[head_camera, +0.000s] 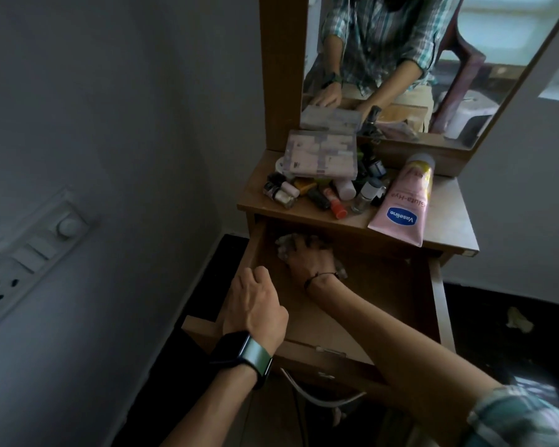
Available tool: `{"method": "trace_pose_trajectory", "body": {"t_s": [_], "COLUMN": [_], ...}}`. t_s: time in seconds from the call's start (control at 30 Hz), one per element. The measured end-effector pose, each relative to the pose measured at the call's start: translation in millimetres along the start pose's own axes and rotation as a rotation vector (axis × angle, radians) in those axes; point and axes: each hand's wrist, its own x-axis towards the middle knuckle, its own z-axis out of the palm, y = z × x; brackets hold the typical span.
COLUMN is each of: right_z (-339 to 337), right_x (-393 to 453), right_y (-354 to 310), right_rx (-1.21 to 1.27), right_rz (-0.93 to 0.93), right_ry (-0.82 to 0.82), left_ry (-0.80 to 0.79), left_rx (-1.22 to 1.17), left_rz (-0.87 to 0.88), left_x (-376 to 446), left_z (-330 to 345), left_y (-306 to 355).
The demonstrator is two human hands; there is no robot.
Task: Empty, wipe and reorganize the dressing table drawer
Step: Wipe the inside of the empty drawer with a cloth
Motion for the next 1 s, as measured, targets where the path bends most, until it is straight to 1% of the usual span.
{"method": "trace_pose_trajectory", "body": {"t_s": [0.1, 0.17, 0.23, 0.3, 0.37, 0.43, 0.47, 0.57, 0.7, 0.77, 0.83, 0.9, 1.0], "right_z": [8.1, 13.5, 12.7, 9.6, 6.2, 4.1, 6.5, 0.8, -1.8, 2.4, 2.7, -4.1, -15.4], "right_x": [-18.7, -36.3, -58.9, -82.4, -106.9, -129.5, -133.6, -135.2, -115.0, -96.2, -80.3, -69.7, -65.1], "right_y": [41.4, 81.1, 108.2, 113.5, 101.5, 88.6, 87.6, 86.2, 66.6, 43.0, 13.4, -10.9, -29.0], "right_rx": [0.162, 0.235, 0.228, 0.185, 0.089, 0.085, 0.078, 0.107, 0.228, 0.29, 0.359, 0.38, 0.392], "right_rz": [0.198, 0.282, 0.278, 0.235, 0.165, 0.147, 0.153, 0.187, 0.12, 0.03, -0.101, -0.2, -0.235], "right_ry": [0.065, 0.081, 0.029, -0.048, -0.196, -0.294, -0.314, -0.333, -0.349, -0.342, -0.337, -0.307, -0.307], "left_ry": [-0.015, -0.017, -0.011, -0.013, -0.017, -0.013, -0.008, -0.001, -0.006, -0.001, -0.02, -0.04, -0.072], "left_rx": [0.008, 0.016, 0.024, 0.031, 0.031, 0.034, 0.034, 0.037, 0.034, 0.032, 0.034, 0.042, 0.004], "left_rz": [0.016, 0.016, 0.019, 0.024, 0.021, 0.02, 0.017, 0.014, 0.022, 0.028, 0.029, 0.016, -0.018], "left_x": [-0.4, -0.3, -0.6, -2.5, -5.8, -8.1, -8.6, -7.9, -6.7, -5.7, -4.9, -3.7, -0.4], "left_z": [-0.6, 0.1, 0.7, 0.1, -0.8, -0.4, -0.1, 2.1, 4.1, 5.3, 6.1, 7.1, 11.2], "left_y": [0.3, 0.2, -0.7, -1.0, -0.9, -1.0, -1.4, -1.3, -1.4, -1.9, -1.9, -1.4, -1.9]}}
